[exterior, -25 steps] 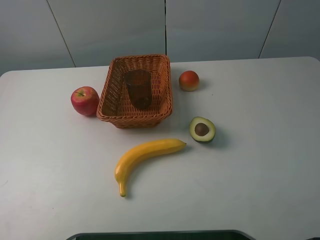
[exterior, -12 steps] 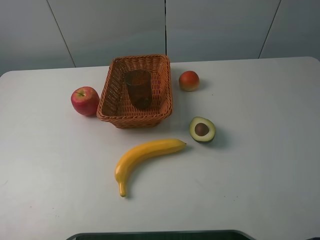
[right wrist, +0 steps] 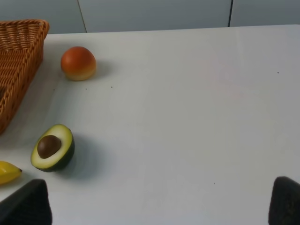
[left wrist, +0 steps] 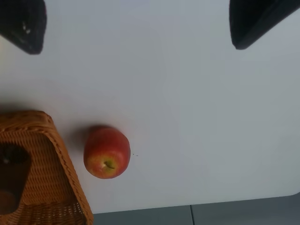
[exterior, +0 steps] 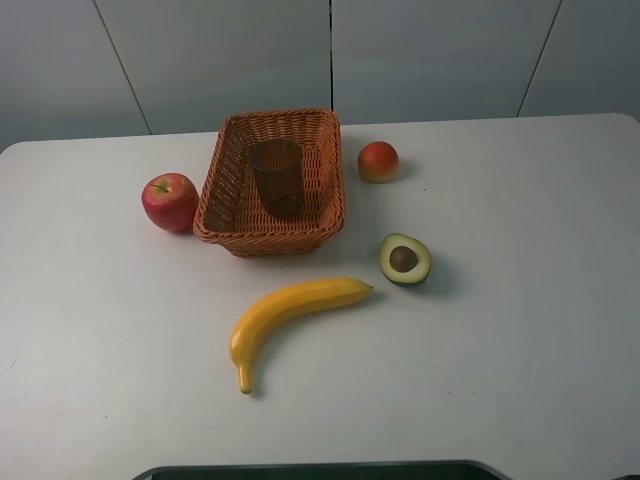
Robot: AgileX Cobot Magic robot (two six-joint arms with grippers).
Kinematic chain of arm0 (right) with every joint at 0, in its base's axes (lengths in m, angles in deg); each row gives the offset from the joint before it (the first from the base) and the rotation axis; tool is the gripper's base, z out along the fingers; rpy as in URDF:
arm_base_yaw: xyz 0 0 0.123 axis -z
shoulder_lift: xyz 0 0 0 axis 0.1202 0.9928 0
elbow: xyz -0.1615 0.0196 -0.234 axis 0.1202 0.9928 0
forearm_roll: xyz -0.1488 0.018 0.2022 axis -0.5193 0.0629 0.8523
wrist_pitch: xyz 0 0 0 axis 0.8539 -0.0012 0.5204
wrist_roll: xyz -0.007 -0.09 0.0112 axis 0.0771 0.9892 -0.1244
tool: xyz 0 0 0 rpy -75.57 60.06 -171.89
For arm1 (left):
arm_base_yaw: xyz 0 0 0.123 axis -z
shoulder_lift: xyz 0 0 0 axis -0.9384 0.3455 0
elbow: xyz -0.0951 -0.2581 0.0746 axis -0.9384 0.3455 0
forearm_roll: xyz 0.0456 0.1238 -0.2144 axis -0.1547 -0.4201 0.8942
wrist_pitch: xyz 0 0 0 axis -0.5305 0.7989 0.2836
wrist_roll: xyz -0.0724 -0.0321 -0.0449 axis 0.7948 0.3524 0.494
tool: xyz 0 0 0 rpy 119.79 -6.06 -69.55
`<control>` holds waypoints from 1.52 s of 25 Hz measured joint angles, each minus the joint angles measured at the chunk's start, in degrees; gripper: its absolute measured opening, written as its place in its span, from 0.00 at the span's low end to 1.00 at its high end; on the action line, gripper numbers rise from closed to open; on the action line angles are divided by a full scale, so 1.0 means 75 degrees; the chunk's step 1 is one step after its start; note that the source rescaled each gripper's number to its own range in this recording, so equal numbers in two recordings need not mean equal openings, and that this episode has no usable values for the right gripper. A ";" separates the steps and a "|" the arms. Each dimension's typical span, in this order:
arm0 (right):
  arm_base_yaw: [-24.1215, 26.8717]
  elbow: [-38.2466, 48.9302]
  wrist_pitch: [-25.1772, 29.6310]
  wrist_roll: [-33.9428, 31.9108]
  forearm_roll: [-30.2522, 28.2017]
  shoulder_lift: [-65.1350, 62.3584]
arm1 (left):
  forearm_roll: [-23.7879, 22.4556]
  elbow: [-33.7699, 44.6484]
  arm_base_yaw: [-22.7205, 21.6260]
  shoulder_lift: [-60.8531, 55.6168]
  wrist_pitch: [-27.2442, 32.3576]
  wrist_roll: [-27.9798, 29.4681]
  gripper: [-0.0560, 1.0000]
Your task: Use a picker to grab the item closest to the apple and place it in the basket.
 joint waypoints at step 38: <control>0.0000 0.0000 0.0000 0.0000 0.0000 0.0000 | 0.0000 0.0000 0.0000 0.0000 0.0000 -0.0035 1.00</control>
